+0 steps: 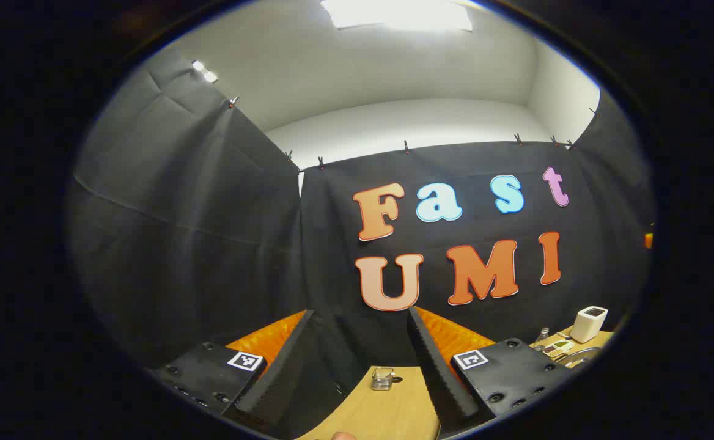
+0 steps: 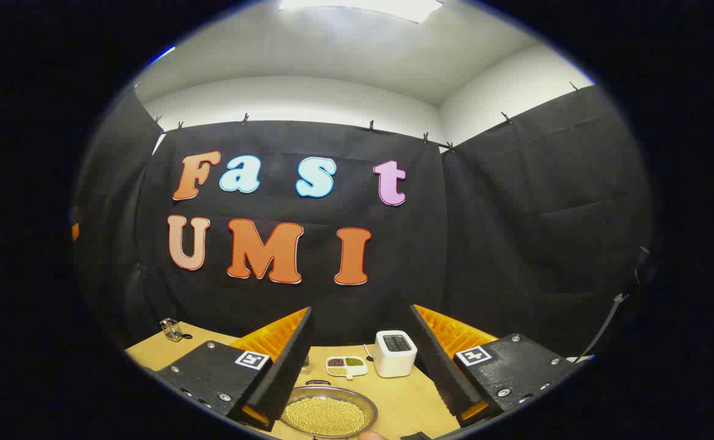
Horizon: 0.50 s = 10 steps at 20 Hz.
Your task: First push the handle of the pot to place it horizontally, then grasp the pot with both hands and set it on the induction cooktop.
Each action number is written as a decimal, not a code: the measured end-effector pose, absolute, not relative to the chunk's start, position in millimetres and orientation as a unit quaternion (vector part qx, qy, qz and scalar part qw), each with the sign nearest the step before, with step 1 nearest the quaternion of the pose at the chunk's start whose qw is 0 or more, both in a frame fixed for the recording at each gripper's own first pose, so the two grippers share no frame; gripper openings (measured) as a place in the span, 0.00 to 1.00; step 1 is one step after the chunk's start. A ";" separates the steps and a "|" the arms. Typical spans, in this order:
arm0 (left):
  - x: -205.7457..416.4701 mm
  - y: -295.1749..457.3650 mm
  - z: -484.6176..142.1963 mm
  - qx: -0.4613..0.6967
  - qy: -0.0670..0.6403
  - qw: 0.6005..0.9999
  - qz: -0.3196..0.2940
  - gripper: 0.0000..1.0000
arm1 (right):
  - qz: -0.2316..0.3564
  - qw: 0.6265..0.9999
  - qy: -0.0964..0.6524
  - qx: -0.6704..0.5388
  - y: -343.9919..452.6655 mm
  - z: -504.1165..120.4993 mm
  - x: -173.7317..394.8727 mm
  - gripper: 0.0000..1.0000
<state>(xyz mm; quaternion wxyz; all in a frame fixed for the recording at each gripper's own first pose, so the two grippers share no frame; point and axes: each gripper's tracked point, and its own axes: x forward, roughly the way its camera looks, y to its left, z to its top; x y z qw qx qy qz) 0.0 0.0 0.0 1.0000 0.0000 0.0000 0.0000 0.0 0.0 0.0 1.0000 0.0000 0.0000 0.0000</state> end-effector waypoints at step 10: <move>1.4 -7.2 2.1 -0.015 -0.009 1.000 -0.024 0.98 | -0.002 1.000 -0.017 0.018 -12.4 13.3 -8.0 0.96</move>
